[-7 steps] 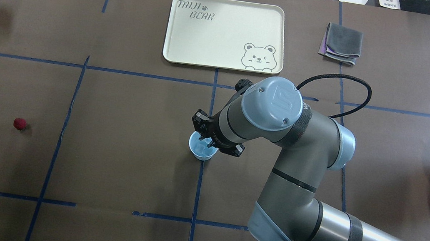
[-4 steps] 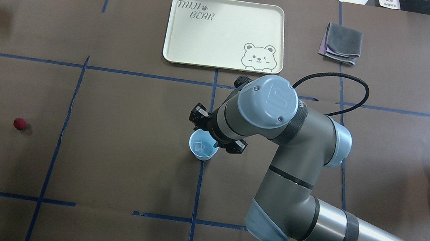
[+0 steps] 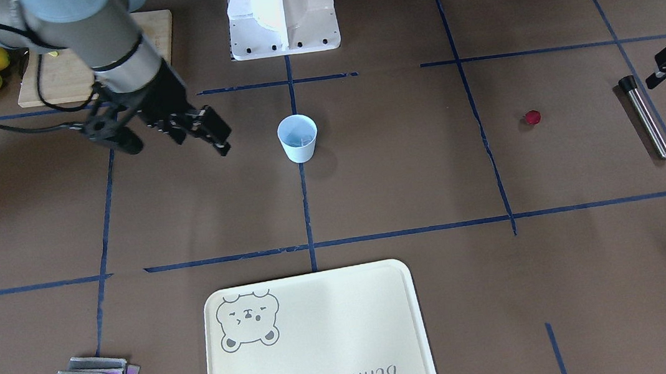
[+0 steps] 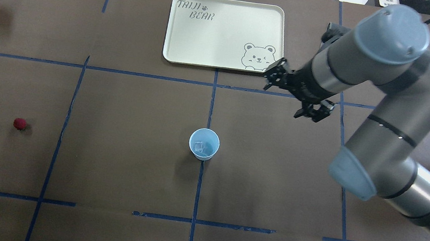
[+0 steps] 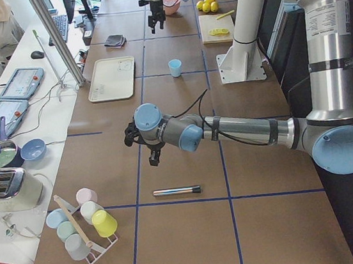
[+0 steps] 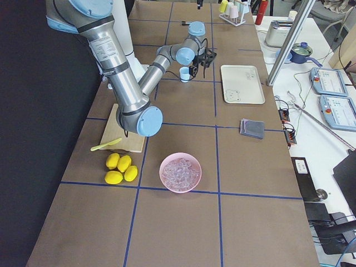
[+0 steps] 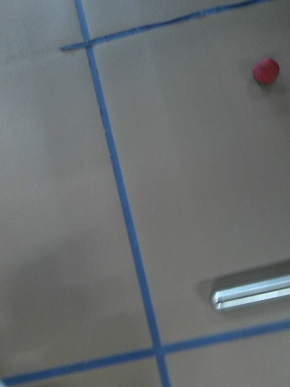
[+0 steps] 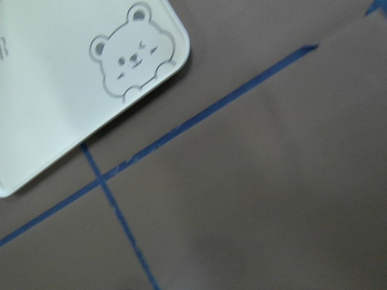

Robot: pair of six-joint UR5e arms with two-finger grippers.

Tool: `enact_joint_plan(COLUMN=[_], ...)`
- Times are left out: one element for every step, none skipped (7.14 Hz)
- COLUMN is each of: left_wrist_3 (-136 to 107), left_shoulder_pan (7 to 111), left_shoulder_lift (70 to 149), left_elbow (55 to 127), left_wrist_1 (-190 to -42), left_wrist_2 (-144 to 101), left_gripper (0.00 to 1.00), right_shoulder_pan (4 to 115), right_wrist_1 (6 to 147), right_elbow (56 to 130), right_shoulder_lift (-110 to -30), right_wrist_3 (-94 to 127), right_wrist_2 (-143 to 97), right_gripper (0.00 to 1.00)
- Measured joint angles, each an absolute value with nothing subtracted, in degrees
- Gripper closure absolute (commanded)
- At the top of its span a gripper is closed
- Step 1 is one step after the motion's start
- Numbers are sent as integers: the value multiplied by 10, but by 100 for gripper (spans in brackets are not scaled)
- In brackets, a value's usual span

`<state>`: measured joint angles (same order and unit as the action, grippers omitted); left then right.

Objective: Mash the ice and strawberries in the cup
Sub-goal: 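Withdraw the right gripper toward the grey cloth while the left gripper reaches the strawberry, then grasp the red strawberry with the left gripper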

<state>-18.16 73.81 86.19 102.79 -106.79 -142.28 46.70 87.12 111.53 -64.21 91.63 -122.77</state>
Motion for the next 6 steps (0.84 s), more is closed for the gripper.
enact_joint_plan(left_wrist_3=[-230,-287,-349,-421,-482,-516], left_shoulder_pan=[695,649,603,552,501,461], left_shoulder_lift=[855,850,847,844,844,845], left_elbow=[1054,1070,1078,1081,1080,1078], left_wrist_1=[-1068,-1068,-1079,-1102,-1119,-1132], left_wrist_2=[-1389,-1355,-1325,-1282,-1234,-1195], left_gripper=[0,0,0,0,0,0], right_shoulder_pan=[519,563,594,611,617,620], right_wrist_1=[873,873,872,872,871,870], right_elbow=[1134,1145,1149,1146,1142,1140], right_shoulder_lift=[-696,-742,-772,-785,-789,-791], right_wrist_3=[839,763,704,673,661,657], right_wrist_2=[-1262,-1283,-1295,-1299,-1298,-1296], right_gripper=[0,0,0,0,0,0])
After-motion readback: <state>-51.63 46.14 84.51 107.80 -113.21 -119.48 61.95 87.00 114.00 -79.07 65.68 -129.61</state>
